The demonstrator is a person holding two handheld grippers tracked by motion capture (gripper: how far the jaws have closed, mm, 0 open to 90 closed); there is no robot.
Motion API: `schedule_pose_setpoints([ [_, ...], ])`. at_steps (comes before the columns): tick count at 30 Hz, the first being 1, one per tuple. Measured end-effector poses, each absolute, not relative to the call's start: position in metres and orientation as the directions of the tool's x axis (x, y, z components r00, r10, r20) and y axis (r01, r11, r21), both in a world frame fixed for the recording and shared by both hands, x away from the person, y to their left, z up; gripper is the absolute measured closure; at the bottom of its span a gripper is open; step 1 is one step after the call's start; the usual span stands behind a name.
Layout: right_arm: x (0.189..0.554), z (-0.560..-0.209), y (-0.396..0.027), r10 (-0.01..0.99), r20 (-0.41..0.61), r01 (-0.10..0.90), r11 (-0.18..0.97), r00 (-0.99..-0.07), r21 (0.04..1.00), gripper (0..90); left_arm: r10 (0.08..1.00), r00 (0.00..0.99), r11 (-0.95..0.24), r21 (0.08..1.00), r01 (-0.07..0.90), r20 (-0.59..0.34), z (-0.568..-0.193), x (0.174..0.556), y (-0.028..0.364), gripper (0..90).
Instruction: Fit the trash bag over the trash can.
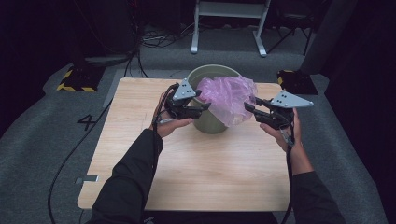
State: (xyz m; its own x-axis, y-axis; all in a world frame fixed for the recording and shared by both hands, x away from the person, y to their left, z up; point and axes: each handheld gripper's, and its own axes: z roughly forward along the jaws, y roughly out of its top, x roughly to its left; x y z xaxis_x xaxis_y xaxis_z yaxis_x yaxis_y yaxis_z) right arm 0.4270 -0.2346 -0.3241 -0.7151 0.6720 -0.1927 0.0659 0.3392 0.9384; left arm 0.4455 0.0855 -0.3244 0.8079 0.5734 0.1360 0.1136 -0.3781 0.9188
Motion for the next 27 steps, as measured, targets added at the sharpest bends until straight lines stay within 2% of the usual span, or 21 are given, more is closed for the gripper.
schedule_pose_setpoints([
  [1, 0.426, -0.324, -0.233, 0.669, -0.206, 0.057, 0.349, -0.714, 0.935, 74.8, 0.573, 0.808, -0.377, 0.92, 0.112, 0.136, -0.323, 0.441, 0.085, 24.9],
  [5, 0.422, -0.321, -0.231, 0.674, -0.241, 0.034, 0.367, -0.698, 0.929, 83.3, 0.545, 0.825, -0.367, 0.927, 0.072, 0.152, -0.318, 0.423, 0.082, 16.3],
  [7, 0.421, -0.32, -0.231, 0.683, -0.248, 0.032, 0.369, -0.688, 0.929, 86.3, 0.536, 0.831, -0.359, 0.931, 0.063, 0.151, -0.316, 0.414, 0.079, 15.5],
  [13, 0.421, -0.317, -0.227, 0.699, -0.266, 0.038, 0.388, -0.664, 0.921, 89.6, 0.504, 0.854, -0.316, 0.948, 0.044, 0.128, -0.316, 0.393, 0.065, 15.3],
  [19, 0.42, -0.315, -0.222, 0.696, -0.29, 0.032, 0.41, -0.656, 0.912, 89.8, 0.482, 0.864, -0.347, 0.937, 0.033, 0.148, -0.318, 0.382, 0.042, 15.2],
  [25, 0.418, -0.315, -0.219, 0.689, -0.301, 0.026, 0.421, -0.659, 0.907, 89.8, 0.562, 0.806, -0.391, 0.918, 0.062, 0.185, -0.324, 0.386, 0.023, 15.9],
  [26, 0.417, -0.315, -0.218, 0.69, -0.3, 0.027, 0.42, -0.659, 0.907, 89.8, 0.572, 0.797, -0.398, 0.915, 0.065, 0.192, -0.325, 0.388, 0.022, 17.1],
  [27, 0.417, -0.315, -0.218, 0.689, -0.302, 0.022, 0.419, -0.659, 0.908, 89.8, 0.596, 0.776, -0.409, 0.91, 0.071, 0.207, -0.327, 0.39, 0.021, 22.4],
])
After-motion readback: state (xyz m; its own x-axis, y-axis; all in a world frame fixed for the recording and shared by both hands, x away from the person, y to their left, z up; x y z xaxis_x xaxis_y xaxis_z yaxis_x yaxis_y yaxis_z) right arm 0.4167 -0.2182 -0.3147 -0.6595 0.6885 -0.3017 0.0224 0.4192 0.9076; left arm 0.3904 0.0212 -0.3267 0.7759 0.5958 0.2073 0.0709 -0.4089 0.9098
